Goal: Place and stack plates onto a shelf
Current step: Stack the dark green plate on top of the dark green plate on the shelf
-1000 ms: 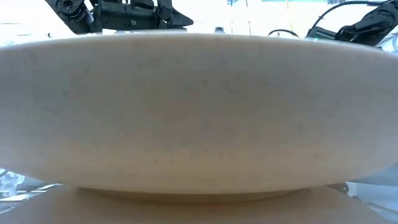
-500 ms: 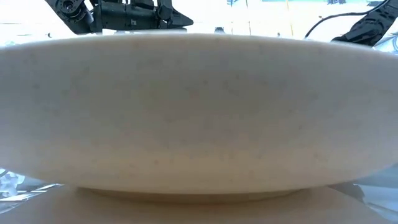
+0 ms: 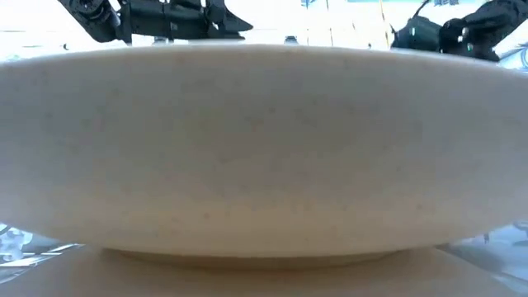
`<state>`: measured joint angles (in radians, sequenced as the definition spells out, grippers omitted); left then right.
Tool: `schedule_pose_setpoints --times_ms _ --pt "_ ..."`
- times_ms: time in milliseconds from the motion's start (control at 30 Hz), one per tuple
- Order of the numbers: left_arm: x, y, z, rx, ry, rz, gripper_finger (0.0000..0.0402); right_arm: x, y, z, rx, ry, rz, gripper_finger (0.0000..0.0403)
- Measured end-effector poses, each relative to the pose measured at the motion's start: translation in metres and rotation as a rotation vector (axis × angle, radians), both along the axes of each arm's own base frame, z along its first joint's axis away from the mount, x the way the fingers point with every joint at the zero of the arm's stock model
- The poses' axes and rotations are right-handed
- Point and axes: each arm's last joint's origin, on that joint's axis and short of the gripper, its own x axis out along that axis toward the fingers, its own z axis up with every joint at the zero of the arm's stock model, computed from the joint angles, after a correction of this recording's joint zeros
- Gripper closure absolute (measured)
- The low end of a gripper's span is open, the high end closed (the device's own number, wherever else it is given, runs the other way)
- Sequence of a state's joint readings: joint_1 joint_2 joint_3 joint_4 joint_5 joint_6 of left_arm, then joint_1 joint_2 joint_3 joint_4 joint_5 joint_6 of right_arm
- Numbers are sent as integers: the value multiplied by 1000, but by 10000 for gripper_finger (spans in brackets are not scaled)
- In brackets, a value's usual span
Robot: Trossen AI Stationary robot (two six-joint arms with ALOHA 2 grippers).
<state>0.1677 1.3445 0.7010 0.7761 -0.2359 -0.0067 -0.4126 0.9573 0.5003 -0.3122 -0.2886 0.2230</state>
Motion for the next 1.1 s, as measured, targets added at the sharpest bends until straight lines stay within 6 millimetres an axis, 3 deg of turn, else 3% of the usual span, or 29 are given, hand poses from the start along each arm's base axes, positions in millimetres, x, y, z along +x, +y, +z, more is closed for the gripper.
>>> schedule_pose_setpoints --times_ms 333,467,600,833,933,1100 --pt "-37 -5 45 144 -100 33 209 33 -21 102 -226 -460 -21 402" --pt "-61 -9 61 166 -94 39 209 49 -42 128 -314 -483 -29 402" --pt "-73 -11 66 163 -81 37 209 74 -72 143 -328 -491 -32 402" --pt "-72 -12 66 125 -97 18 209 127 -140 168 -312 -548 -34 402" --pt "-70 -16 65 106 -101 -5 209 147 -165 169 -260 -569 -33 402" --pt "-71 -22 67 126 -107 -33 209 167 -197 154 -214 -550 -61 403"
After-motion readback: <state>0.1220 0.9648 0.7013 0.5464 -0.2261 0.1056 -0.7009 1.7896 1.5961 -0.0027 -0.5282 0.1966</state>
